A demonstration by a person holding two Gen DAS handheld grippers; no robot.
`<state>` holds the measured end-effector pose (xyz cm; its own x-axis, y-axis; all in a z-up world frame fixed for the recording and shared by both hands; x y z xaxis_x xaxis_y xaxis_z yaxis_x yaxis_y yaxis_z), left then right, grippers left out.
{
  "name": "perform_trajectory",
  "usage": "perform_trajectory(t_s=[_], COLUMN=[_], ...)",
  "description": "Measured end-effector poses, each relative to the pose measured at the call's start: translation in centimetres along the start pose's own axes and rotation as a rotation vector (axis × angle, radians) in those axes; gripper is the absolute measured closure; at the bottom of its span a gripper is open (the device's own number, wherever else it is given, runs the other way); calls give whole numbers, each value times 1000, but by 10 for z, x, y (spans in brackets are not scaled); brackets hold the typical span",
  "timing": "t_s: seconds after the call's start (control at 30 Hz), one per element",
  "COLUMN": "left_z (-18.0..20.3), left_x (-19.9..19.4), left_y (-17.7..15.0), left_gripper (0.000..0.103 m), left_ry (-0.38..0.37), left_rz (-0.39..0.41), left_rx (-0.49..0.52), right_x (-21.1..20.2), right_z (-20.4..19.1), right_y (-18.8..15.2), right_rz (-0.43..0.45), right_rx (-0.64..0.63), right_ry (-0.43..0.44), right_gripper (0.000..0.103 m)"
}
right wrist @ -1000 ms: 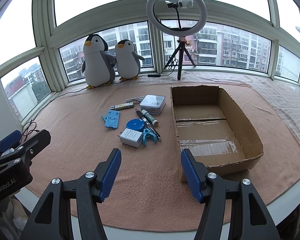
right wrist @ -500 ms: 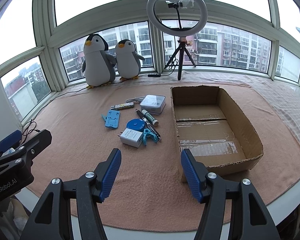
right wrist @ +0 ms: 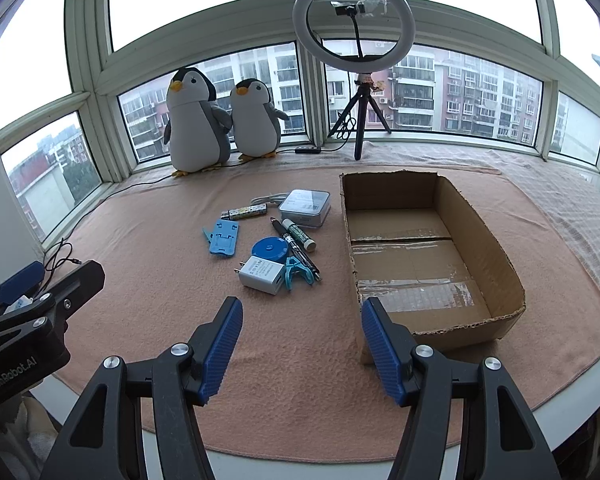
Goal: Organize rigid objects
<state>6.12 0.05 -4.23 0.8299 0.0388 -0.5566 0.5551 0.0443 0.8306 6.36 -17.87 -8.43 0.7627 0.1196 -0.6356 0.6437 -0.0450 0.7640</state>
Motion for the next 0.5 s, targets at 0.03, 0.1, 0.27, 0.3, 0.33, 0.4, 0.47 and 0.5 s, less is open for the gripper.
perform_trajectory(t_s=[0.03,0.1,0.27,0.3,0.33,0.4,0.47,0.5], left_z=[0,0,1,1,1,1,2,2], left_x=[0,2,9,10,11,14,17,19], left_y=[0,-1,-4,-4,-4,-5,-6,-5], left_gripper=[0,0,0,0,0,0,0,0], left_ry=[0,0,0,-1,-2,-2,-3,-4], left_rz=[-1,-5,-19,-23,-26,-32,-38,-41], left_rx=[0,0,3,4,4,6,6,6], right_x=[0,0,-2,-3,-3,-5,-7,-8], right_z=[1,3,15,19,22,32,43,50], right_y=[0,0,2,3,4,7,9,11], right_rz=[0,1,5,8,11,18,22,24], right_rx=[1,1,11,13,14,17,23,28], right_ry=[-1,-8,-27,-34,-41,-60,-78,-89], right_gripper=[45,45,45,45,45,45,45,45])
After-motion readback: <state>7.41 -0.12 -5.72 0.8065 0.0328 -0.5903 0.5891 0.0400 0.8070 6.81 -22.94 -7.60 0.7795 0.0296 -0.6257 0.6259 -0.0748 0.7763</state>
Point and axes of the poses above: each gripper's, at about its wrist camera, not at the fingertips, and x roughly the way its jaws point, z to its right, y to its top, the point moved 7 cm from there along x, roughly the way its jaws point, and after that the axes turned 2 degrees about y, right-handed, at the moved point
